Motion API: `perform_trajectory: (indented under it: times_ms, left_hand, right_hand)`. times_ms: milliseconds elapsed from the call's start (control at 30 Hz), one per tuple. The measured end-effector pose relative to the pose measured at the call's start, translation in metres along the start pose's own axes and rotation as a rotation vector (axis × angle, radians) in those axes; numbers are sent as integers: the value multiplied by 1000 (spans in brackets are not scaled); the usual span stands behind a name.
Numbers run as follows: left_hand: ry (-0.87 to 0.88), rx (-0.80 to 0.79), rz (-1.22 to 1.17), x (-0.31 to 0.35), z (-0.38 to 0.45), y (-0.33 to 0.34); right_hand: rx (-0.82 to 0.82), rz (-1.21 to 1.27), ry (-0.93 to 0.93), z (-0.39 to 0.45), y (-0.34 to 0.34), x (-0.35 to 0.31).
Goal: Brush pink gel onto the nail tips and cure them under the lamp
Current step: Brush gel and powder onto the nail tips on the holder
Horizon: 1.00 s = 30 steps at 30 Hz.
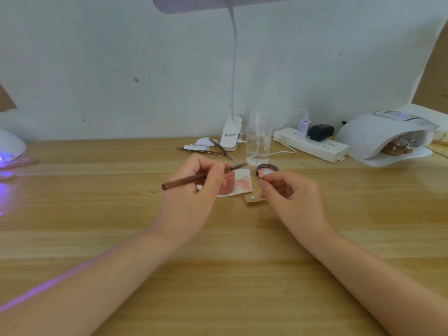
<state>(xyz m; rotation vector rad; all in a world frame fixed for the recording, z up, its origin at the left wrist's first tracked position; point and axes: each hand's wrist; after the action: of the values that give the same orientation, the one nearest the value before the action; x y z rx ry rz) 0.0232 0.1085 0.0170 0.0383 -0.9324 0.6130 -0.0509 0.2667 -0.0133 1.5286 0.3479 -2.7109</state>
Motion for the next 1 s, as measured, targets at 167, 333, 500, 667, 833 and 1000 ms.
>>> perform_trajectory:
  times_ms: [167, 333, 500, 667, 833, 1000]
  left_hand:
    - [-208, 68, 189, -3, 40, -10]
    - [-364, -71, 403, -7, 75, -12]
    - [-423, -205, 481, -8, 97, -6]
    - [-489, -293, 519, -14, 104, 2]
    - [-494, -387, 564, -19, 101, 5]
    - [-542, -283, 447, -22, 103, -2]
  right_hand:
    - [-12, -23, -2, 0, 1, 1]
    - [-40, -45, -38, -1, 3, 0]
    - [-41, -24, -29, -1, 3, 0]
    - [-49, -36, -31, -2, 2, 0]
    - [-48, -46, -27, -3, 2, -1]
    - [-49, -51, -20, -4, 3, -4]
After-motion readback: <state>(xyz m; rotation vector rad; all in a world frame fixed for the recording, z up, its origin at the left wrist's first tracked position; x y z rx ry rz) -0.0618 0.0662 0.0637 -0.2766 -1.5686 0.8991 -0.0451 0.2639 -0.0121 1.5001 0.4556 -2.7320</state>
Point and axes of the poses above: each hand's wrist, its own z-axis towards the middle knuckle, its own y-axis out of the palm, x = y × z, and after that the axes turned 4 degrees about z, right-handed
